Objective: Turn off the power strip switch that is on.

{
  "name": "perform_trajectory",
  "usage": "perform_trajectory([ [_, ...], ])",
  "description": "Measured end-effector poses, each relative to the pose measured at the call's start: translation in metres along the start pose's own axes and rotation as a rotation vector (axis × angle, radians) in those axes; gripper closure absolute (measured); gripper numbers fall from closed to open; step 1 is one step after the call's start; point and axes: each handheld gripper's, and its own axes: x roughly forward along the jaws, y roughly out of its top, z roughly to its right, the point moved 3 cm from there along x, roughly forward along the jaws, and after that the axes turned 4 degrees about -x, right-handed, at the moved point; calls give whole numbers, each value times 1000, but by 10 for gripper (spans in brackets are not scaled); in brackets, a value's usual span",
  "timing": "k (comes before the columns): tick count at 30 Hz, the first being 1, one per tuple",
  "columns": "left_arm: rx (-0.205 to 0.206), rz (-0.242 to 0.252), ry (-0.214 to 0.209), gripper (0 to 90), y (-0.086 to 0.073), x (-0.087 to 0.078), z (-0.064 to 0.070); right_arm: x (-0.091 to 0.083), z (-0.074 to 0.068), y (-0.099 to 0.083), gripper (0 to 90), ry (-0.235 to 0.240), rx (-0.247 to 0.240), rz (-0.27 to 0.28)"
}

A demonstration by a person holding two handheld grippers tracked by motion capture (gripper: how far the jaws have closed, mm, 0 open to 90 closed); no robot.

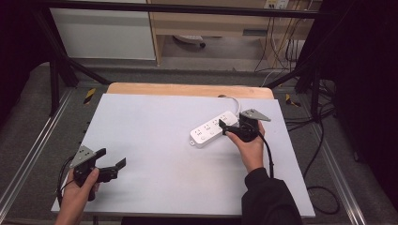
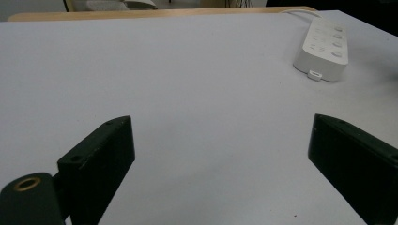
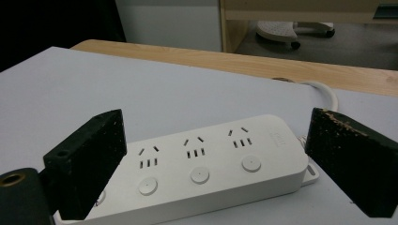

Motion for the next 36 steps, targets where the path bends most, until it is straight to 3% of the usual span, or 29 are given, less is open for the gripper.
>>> perform_trajectory([
  [5, -4, 1, 0, 74, 0, 0, 0, -16, 0, 6, 46, -15, 4, -3],
  [11, -12, 11, 7, 74, 1, -2, -2, -46, -3, 5, 41, 11, -12, 17],
  [16, -5, 8, 7, 74, 1, -2, -1, -74, -7, -10, 37, 44, -41, 16],
  [21, -4, 6, 3, 74, 1, -2, 0, -101, -8, -21, 36, 45, -67, 10],
  [27, 1, 6, 6, 73, 0, -2, 1, -126, -3, -39, 39, 2, -118, -4],
  [31, -2, 5, 4, 73, 0, -2, 1, -141, 2, -46, 37, -12, -104, 2],
  [36, -2, 5, 5, 73, 0, -2, 1, -151, 10, -64, 45, -23, -98, -32],
])
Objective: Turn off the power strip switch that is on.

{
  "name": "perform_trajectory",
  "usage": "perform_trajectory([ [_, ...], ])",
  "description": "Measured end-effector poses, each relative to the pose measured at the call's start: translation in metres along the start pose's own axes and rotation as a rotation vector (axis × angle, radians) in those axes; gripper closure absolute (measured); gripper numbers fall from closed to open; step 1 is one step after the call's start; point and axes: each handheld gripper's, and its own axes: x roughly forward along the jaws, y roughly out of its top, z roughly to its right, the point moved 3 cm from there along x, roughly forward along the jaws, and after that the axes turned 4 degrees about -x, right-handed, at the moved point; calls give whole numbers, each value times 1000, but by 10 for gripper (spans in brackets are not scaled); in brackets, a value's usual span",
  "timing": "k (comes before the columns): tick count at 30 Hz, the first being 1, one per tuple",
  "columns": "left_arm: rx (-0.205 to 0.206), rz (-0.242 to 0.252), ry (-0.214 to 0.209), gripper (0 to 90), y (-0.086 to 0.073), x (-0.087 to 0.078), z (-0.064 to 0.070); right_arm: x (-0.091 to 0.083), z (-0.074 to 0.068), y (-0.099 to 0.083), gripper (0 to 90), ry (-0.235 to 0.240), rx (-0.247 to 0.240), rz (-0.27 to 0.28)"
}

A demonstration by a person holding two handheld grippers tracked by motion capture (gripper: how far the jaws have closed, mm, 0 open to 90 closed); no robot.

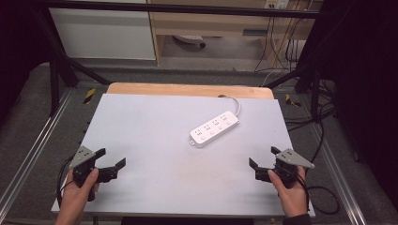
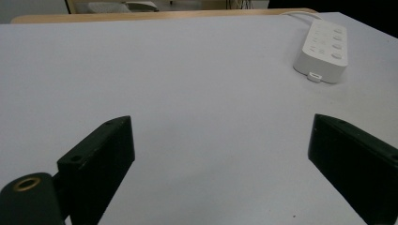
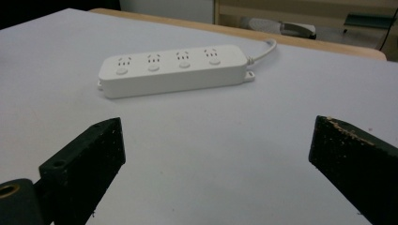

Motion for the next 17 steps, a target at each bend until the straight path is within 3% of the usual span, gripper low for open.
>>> perform_trajectory([
  [10, 3, 1, 1, 73, 0, 0, 0, 1, 7, -25, 50, 5, 13, -79],
  [17, 7, -5, -6, 73, 0, 2, 2, 20, 6, -42, 45, 10, 17, -170],
])
